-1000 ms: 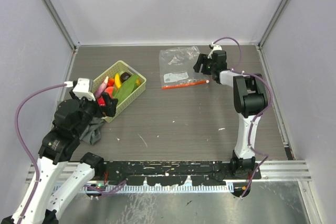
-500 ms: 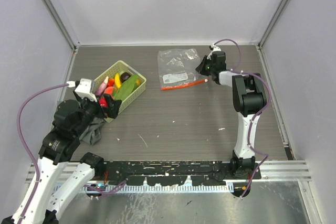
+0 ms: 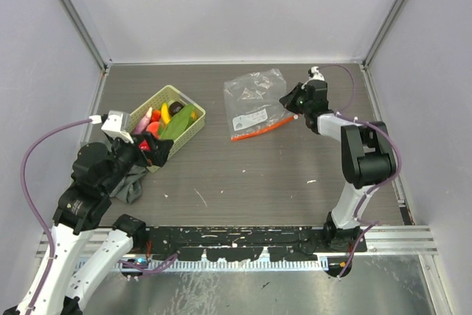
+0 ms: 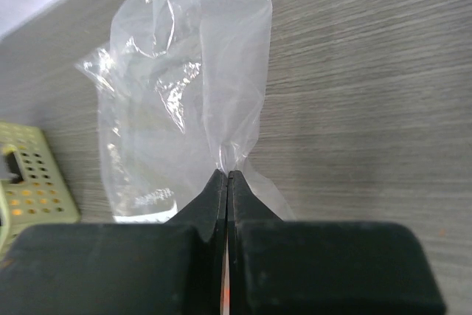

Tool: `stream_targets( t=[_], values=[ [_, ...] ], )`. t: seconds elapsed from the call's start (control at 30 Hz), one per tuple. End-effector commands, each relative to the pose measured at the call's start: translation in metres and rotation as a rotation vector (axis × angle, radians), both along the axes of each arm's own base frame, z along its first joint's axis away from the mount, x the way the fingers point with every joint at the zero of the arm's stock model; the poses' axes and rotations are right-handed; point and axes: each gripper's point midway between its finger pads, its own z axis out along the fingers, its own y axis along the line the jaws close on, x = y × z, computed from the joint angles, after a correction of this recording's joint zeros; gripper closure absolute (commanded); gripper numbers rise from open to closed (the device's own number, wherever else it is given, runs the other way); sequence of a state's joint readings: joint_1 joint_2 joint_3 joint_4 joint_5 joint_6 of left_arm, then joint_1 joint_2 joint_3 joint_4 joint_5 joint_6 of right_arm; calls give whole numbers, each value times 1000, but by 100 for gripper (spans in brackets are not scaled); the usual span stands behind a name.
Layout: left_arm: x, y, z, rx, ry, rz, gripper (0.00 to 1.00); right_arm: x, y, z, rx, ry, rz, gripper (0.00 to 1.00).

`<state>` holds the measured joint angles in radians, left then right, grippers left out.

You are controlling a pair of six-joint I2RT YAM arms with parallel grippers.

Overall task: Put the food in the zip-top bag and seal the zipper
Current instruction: Pick up the zipper food storage bag at the center of the board.

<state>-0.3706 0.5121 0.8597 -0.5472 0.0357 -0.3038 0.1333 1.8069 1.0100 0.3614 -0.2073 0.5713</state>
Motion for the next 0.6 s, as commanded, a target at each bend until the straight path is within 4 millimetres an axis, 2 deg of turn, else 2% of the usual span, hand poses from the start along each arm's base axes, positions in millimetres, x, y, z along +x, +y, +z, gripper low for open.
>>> stream_targets(
  t=[0.0, 0.27, 0.57],
  values=[
    [5, -11, 13, -108, -9, -11, 2, -15, -3, 42, 132, -94, -74, 99],
    [17, -40, -4, -226, 103, -83, 1, -62, -6, 78, 251, -138, -110, 99],
    [24, -72, -46, -343, 252, -157, 4, -108, -1, 106, 382, -187, -109, 99]
  ],
)
